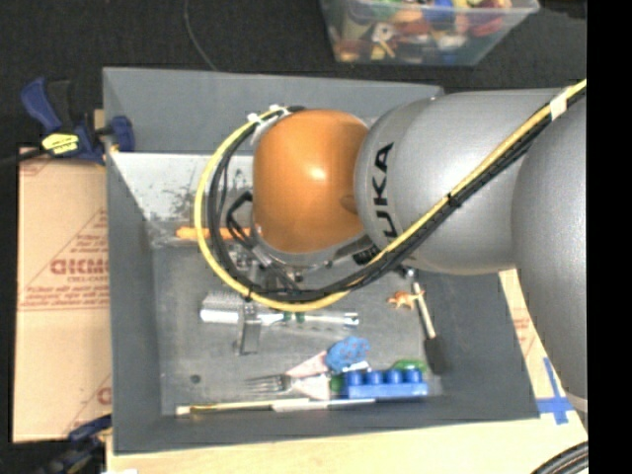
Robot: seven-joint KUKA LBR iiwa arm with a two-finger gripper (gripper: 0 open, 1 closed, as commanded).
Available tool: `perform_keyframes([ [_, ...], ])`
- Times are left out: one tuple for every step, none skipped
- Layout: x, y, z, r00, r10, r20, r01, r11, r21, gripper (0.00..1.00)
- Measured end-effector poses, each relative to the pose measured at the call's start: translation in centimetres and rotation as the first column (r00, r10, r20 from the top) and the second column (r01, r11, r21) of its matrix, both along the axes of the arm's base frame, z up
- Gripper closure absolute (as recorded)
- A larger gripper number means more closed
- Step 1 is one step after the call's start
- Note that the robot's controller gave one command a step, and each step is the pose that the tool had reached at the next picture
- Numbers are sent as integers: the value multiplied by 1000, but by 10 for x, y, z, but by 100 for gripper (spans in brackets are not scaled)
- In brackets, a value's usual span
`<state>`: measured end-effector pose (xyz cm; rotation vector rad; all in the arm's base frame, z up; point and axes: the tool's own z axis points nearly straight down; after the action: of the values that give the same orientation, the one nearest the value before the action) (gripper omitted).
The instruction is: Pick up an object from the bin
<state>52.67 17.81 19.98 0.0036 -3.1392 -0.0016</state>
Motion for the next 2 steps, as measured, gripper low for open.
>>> perform_keyframes([
  [2, -1, 2, 1000, -4, 5, 4, 1000, 1, 0],
  [46, -47, -103, 980, -199, 8, 198, 980, 4, 0],
])
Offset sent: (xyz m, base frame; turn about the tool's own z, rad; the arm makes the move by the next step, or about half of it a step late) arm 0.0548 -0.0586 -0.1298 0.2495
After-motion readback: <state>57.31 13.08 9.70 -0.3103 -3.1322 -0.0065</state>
